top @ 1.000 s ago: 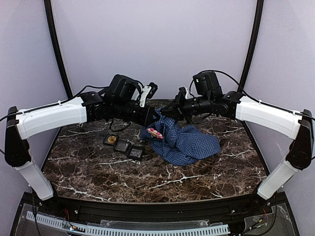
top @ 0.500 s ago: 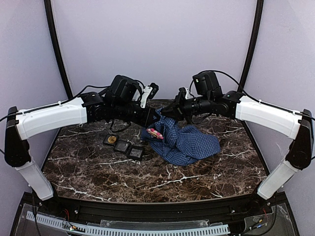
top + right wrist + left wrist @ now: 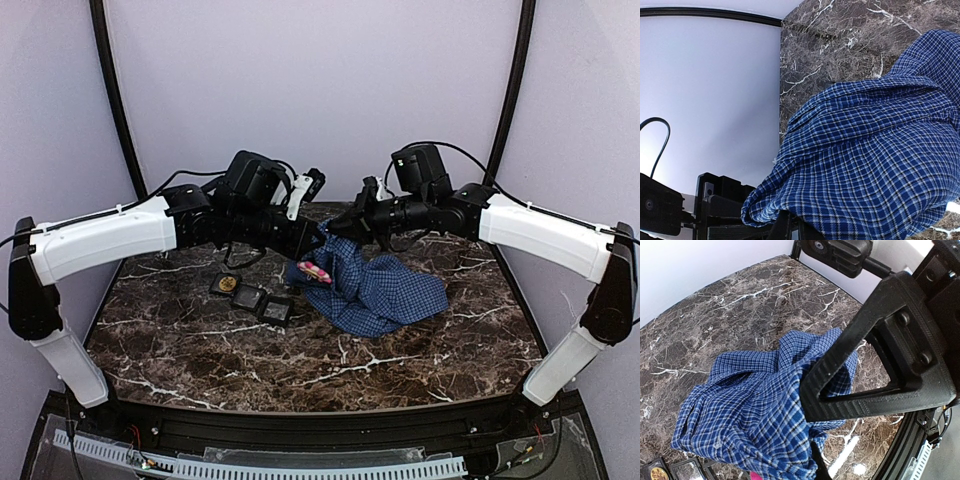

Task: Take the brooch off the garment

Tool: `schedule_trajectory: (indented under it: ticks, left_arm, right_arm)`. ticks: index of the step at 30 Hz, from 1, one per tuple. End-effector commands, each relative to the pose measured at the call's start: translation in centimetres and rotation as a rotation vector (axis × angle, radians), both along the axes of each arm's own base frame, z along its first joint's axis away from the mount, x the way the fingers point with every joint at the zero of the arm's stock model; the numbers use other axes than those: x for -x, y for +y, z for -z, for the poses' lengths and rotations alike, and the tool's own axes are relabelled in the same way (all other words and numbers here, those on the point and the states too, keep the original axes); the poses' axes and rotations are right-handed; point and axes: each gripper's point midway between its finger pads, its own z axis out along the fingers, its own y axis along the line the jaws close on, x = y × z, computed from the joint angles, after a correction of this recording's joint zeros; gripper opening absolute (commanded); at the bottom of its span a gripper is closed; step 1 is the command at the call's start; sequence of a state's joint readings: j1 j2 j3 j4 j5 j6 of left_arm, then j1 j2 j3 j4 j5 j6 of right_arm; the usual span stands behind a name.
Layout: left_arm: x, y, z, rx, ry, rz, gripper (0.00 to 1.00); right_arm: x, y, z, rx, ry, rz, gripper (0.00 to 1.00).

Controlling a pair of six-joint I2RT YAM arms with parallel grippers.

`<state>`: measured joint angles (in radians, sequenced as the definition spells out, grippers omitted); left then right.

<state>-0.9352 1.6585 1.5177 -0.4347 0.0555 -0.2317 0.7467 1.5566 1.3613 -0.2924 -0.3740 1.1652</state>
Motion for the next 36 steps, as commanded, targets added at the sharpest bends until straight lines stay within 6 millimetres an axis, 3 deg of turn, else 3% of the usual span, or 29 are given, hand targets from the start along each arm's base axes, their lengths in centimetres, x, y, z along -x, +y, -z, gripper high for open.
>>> schedule_trajectory:
  ticks: [1,6,17,36]
  left_arm:
    - [1.1,-0.8,-2.7,0.050,-0.035,0.048,0.01]
    - [1.0,-0.9,-2.7,0.053,-0.033,0.047,0.01]
    - [0.7,-1.0,-2.4,0.042,-0.014,0.029,0.01]
    - [-1.2,1.3,-0.6,-0.036,0.029,-0.170,0.01]
  right_arm:
    - [-0.8,0.1,-0.7,-0.007,-0.039,0.005,0.05]
    - [-0.7,0.1,-0.8,-0.006,-0.046,0.000,0.00]
    - [-0.7,0.0,-1.2,-0.006,-0.064,0.000,0.00]
    - [-1.0,-3.7,-1.1,0.039,-0.068,0.180,0.00]
